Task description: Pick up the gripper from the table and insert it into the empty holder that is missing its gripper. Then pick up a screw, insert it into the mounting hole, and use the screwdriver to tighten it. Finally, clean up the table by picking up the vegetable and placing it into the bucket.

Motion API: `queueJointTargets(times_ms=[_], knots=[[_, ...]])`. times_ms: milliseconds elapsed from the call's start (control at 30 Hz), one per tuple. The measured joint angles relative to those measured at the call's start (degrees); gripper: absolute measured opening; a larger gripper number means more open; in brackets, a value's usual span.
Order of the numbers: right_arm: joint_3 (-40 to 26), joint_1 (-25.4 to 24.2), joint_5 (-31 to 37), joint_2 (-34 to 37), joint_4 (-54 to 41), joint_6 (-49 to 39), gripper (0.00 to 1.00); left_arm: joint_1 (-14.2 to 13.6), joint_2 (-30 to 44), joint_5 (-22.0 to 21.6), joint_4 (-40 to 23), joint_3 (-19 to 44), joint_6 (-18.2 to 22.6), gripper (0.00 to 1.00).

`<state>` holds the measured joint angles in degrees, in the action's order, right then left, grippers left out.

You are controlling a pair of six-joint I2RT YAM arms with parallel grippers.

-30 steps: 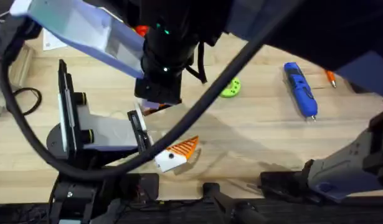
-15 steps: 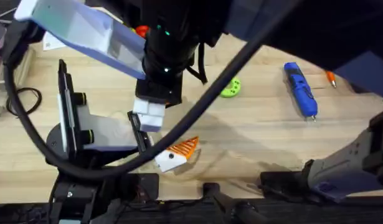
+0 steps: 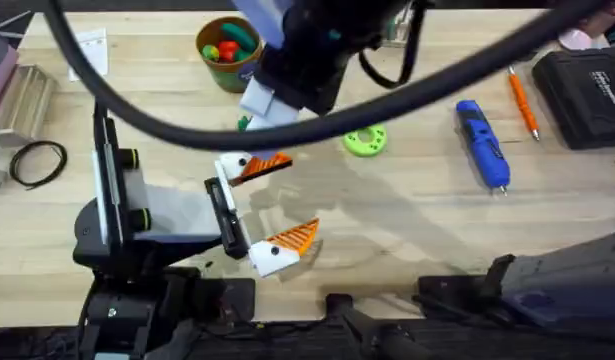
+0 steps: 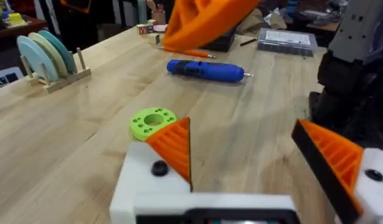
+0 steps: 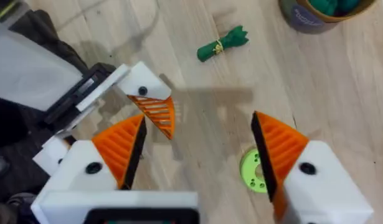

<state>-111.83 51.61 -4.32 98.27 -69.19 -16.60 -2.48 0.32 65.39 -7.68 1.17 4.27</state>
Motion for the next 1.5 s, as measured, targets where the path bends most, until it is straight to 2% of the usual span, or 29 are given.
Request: queueJointTargets(times_ms=[267,500,700,900,1500], knots=[[2.14,-0.41,-0.02,-1.69,3.12,2.97,0.982,0.0,0.0,0.0,0.0,0.0,0.02,0.986],[17.54,-5.34,0.44,-12.73,13.44,10.77,0.982,0.0,0.0,0.0,0.02,0.0,0.02,0.986],[25.71,-11.85,4.13,-23.12,12.59,16.66,0.982,0.0,-0.02,0.0,0.0,0.0,0.02,0.985],[27.93,-14.33,5.16,-24.51,10.52,18.34,0.982,0.0,0.0,0.0,0.0,0.0,0.0,0.985],[28.44,-14.45,5.57,-22.01,9.29,18.81,0.983,0.0,0.0,0.0,0.01,0.0,0.01,0.986]])
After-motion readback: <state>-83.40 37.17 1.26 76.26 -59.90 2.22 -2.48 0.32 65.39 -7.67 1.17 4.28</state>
